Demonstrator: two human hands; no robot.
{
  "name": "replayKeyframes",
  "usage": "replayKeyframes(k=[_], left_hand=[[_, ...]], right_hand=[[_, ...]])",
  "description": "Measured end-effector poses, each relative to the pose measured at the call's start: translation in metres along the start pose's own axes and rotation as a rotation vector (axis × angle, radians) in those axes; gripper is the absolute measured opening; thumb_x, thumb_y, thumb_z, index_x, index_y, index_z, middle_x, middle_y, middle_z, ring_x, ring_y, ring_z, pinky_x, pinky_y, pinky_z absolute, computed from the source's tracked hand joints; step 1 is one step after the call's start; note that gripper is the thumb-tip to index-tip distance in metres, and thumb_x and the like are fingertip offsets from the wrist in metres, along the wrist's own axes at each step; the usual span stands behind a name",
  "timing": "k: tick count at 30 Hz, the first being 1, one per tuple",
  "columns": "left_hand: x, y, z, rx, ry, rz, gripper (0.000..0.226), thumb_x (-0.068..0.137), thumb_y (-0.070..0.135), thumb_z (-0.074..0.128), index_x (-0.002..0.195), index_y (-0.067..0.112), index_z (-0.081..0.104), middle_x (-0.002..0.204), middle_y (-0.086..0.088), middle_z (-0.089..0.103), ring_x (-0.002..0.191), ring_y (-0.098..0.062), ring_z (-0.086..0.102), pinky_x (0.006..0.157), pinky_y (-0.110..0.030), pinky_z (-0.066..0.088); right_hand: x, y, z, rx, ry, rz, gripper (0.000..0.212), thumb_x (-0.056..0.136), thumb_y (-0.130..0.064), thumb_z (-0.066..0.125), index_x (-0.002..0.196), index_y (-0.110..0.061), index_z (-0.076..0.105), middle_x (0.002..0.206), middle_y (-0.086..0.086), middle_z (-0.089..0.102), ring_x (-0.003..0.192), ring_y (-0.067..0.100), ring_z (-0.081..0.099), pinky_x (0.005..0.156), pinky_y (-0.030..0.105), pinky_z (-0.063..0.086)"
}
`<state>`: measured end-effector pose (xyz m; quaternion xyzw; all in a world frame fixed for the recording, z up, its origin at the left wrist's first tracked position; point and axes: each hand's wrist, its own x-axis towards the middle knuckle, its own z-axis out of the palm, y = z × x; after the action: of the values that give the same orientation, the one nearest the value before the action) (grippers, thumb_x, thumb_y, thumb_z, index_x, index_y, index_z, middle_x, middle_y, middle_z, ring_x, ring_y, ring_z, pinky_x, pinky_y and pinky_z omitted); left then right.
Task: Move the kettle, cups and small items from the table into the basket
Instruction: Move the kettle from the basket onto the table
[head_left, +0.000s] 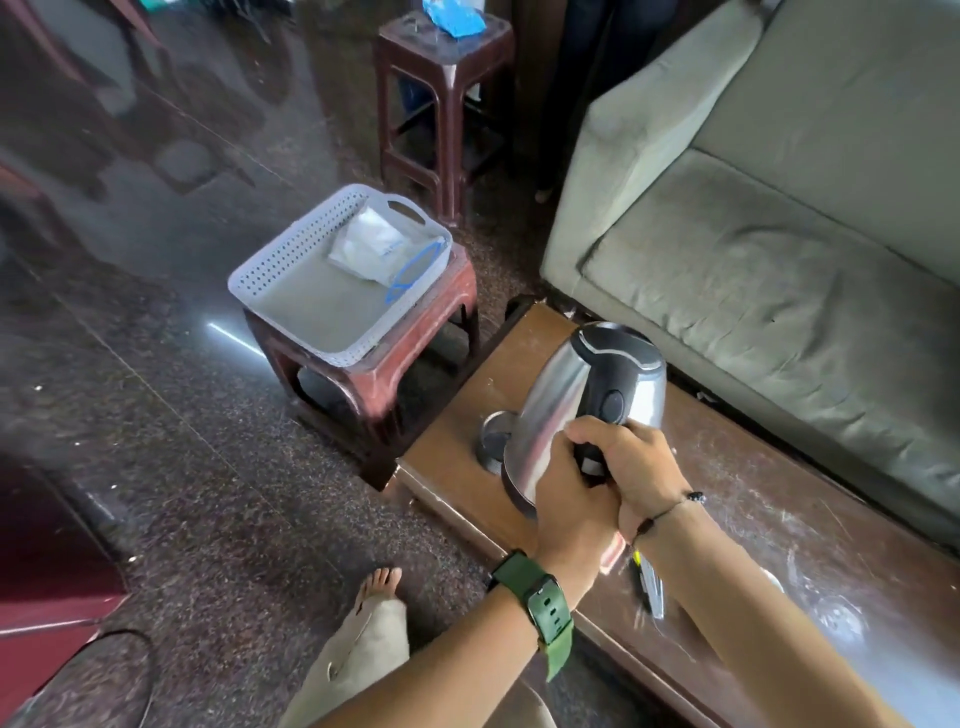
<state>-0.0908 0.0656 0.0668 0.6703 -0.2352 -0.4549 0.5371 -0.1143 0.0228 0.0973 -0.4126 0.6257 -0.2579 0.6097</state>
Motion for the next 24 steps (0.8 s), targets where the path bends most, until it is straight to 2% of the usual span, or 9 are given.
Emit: replayKeyframes(k=[1, 3, 5, 7, 9, 12, 14, 21, 24], left_hand=[[0.004, 0.004, -0.007, -0.08, 0.034, -0.005, 0.006, 0.081, 0.02, 0.054, 0.077, 0.021, 0.058, 0.072, -0.001, 0.056, 0.074, -0.012, 0.059, 0.078, -0.025, 0.048], [0.012, 0.015, -0.025, -0.138, 0.063, 0.005, 0.029, 0.095, 0.014, 0.039, 0.076, 0.014, 0.061, 0.067, -0.002, 0.058, 0.063, -0.008, 0.062, 0.067, -0.02, 0.05], [0.017, 0.033, -0.049, -0.045, 0.06, 0.01, 0.033, 0.097, 0.005, 0.036, 0.076, 0.015, 0.06, 0.068, 0.0, 0.058, 0.059, 0.001, 0.062, 0.059, -0.012, 0.051], [0.028, 0.047, -0.079, 0.005, 0.044, 0.07, 0.037, 0.094, -0.004, 0.038, 0.073, 0.022, 0.054, 0.071, 0.007, 0.055, 0.057, 0.013, 0.058, 0.059, -0.005, 0.048], [0.047, 0.055, -0.112, -0.103, 0.041, 0.065, 0.04, 0.09, -0.007, 0.041, 0.073, 0.028, 0.05, 0.076, 0.011, 0.054, 0.063, 0.016, 0.056, 0.066, -0.003, 0.048], [0.079, 0.067, -0.173, -0.034, 0.037, 0.121, 0.032, 0.087, -0.002, 0.051, 0.096, 0.028, 0.056, 0.081, 0.018, 0.055, 0.076, 0.004, 0.056, 0.084, -0.024, 0.054], [0.106, 0.075, -0.214, 0.008, 0.036, 0.151, 0.033, 0.087, -0.002, 0.053, 0.116, 0.014, 0.057, 0.081, 0.021, 0.053, 0.082, -0.007, 0.055, 0.088, -0.037, 0.052], [0.204, 0.089, -0.339, 0.048, 0.062, 0.124, 0.031, 0.09, -0.003, 0.048, 0.119, 0.005, 0.056, 0.089, 0.008, 0.057, 0.091, -0.016, 0.057, 0.09, -0.041, 0.052], [0.242, 0.078, -0.382, 0.041, 0.074, 0.078, 0.027, 0.09, 0.004, 0.046, 0.11, 0.015, 0.06, 0.097, 0.001, 0.065, 0.095, -0.017, 0.062, 0.088, -0.037, 0.055]], right_hand=[[-0.003, -0.005, 0.006, 0.005, -0.019, -0.005, 0.011, 0.076, -0.001, 0.063, 0.067, -0.006, 0.059, 0.036, -0.005, 0.052, 0.037, 0.008, 0.051, 0.039, 0.015, 0.043], [-0.009, -0.015, 0.024, 0.019, -0.044, -0.023, 0.008, 0.077, 0.0, 0.064, 0.072, -0.005, 0.061, 0.048, 0.002, 0.057, 0.049, 0.013, 0.056, 0.045, 0.018, 0.047], [-0.013, -0.025, 0.048, 0.04, -0.07, -0.053, 0.008, 0.077, 0.001, 0.064, 0.073, -0.006, 0.062, 0.056, 0.006, 0.058, 0.055, 0.017, 0.057, 0.051, 0.022, 0.048], [-0.014, -0.035, 0.079, 0.052, -0.085, -0.085, 0.011, 0.077, 0.001, 0.064, 0.07, -0.006, 0.061, 0.055, 0.005, 0.056, 0.053, 0.016, 0.055, 0.053, 0.024, 0.048], [-0.012, -0.045, 0.116, 0.059, -0.083, -0.124, 0.015, 0.077, 0.001, 0.064, 0.066, -0.007, 0.059, 0.052, 0.002, 0.054, 0.049, 0.013, 0.052, 0.054, 0.025, 0.046], [-0.005, -0.059, 0.179, 0.097, -0.077, -0.171, 0.007, 0.077, -0.002, 0.066, 0.073, -0.006, 0.062, 0.061, 0.005, 0.06, 0.059, 0.016, 0.056, 0.064, 0.03, 0.05], [0.002, -0.069, 0.225, 0.11, -0.073, -0.203, 0.006, 0.077, -0.003, 0.067, 0.076, -0.008, 0.064, 0.066, 0.005, 0.063, 0.064, 0.017, 0.059, 0.066, 0.03, 0.051], [0.048, -0.084, 0.374, 0.134, -0.12, -0.213, 0.012, 0.075, -0.007, 0.071, 0.084, -0.012, 0.065, 0.077, 0.002, 0.07, 0.074, 0.015, 0.065, 0.066, 0.027, 0.051], [0.068, -0.08, 0.425, 0.099, -0.161, -0.212, 0.017, 0.075, -0.006, 0.071, 0.09, -0.011, 0.064, 0.084, 0.005, 0.07, 0.08, 0.016, 0.065, 0.072, 0.028, 0.053]])
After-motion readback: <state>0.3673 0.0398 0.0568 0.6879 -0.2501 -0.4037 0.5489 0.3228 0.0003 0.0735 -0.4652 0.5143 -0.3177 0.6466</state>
